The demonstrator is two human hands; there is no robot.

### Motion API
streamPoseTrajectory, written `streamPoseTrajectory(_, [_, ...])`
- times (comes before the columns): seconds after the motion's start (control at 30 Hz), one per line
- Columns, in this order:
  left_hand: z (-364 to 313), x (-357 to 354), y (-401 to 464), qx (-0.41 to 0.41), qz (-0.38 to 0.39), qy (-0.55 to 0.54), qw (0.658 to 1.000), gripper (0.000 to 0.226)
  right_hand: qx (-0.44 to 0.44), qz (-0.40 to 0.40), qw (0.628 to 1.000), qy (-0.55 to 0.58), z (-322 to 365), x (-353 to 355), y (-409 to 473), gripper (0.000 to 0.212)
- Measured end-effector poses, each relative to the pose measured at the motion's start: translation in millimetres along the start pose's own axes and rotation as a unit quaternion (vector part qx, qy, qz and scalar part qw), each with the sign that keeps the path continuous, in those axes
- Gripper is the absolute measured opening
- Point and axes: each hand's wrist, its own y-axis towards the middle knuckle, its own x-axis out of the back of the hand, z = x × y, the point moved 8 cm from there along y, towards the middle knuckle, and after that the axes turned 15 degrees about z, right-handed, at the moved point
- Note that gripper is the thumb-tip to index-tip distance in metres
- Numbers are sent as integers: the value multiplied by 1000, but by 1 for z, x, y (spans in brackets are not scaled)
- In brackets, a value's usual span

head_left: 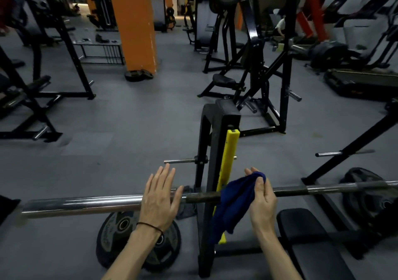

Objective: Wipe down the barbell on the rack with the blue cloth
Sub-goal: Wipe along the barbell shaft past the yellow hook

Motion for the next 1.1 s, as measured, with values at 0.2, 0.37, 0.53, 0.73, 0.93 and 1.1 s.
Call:
streamPoseTrajectory(0.2, [-40,-16,2,39,-19,11,999,67,4,-34,999,-40,27,76,23,42])
streamPoseTrajectory(0.37, [-54,-30,0,65,-9,23,998,69,71,1,985,-156,49,87,30,38])
streamPoseTrajectory(0.53, [-53,-37,3,82,5,37,996,69,117,123,935,-311,3,-2,16,41])
streamPoseTrajectory(0.73, [-42,-44,-1,101,30,64,992,68,98,116,897,-416,-37,-84,-13,42])
streamPoseTrajectory(0.93, [-23,-38,-9,111,33,72,991,70,131,100,868,-468,-38,-89,-17,44])
streamPoseTrajectory(1.1, [-16,-45,-16,114,35,71,990,69,135,140,852,-486,-55,-80,-20,47])
